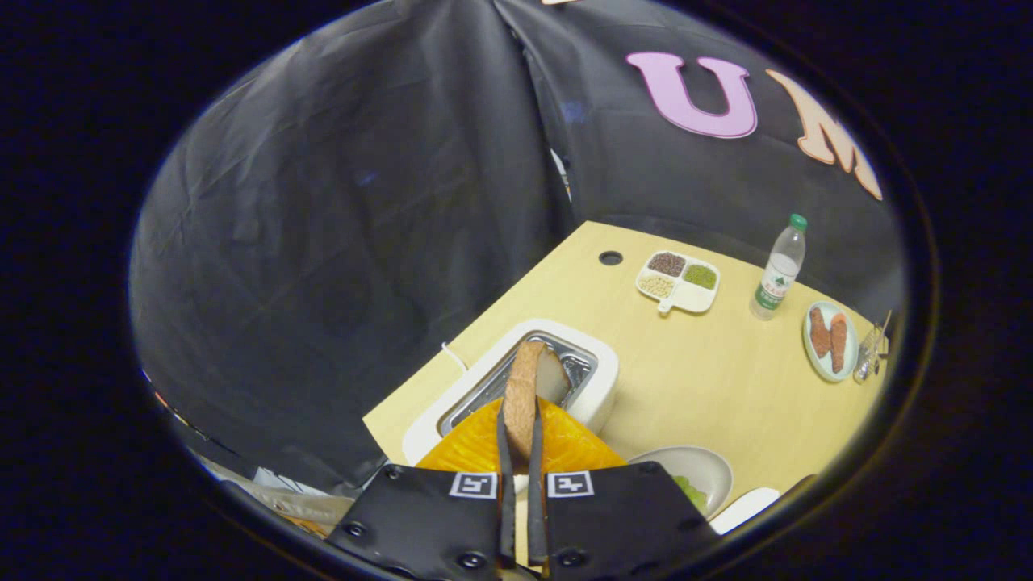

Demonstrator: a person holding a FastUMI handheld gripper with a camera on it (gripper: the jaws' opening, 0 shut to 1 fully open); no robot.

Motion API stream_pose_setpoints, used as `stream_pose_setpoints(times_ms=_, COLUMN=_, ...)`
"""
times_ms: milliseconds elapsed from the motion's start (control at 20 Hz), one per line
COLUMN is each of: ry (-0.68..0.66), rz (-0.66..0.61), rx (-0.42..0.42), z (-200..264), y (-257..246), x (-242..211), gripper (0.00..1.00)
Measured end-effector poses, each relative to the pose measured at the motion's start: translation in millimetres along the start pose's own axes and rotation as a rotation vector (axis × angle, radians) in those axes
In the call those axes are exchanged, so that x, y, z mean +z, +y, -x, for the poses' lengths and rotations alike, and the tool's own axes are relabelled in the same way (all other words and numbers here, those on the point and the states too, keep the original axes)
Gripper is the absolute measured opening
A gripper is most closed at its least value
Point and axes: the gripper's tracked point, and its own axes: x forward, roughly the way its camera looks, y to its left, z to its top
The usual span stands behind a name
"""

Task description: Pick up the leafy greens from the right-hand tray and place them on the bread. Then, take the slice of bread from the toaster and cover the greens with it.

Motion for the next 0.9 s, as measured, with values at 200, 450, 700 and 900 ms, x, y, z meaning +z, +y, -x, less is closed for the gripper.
stream_pose_setpoints(times_ms=200, ry=-0.036, rz=-0.056, rx=0.004, z=16, y=-10, x=7, gripper=0.09)
stream_pose_setpoints(times_ms=450, ry=-0.063, rz=-0.115, rx=0.044, z=34, y=-13, x=13, gripper=0.09)
stream_pose_setpoints(times_ms=700, ry=-0.088, rz=-0.169, rx=0.04, z=49, y=-31, x=7, gripper=0.09)
stream_pose_setpoints(times_ms=900, ry=-0.076, rz=-0.217, rx=0.015, z=56, y=-52, x=-13, gripper=0.09)
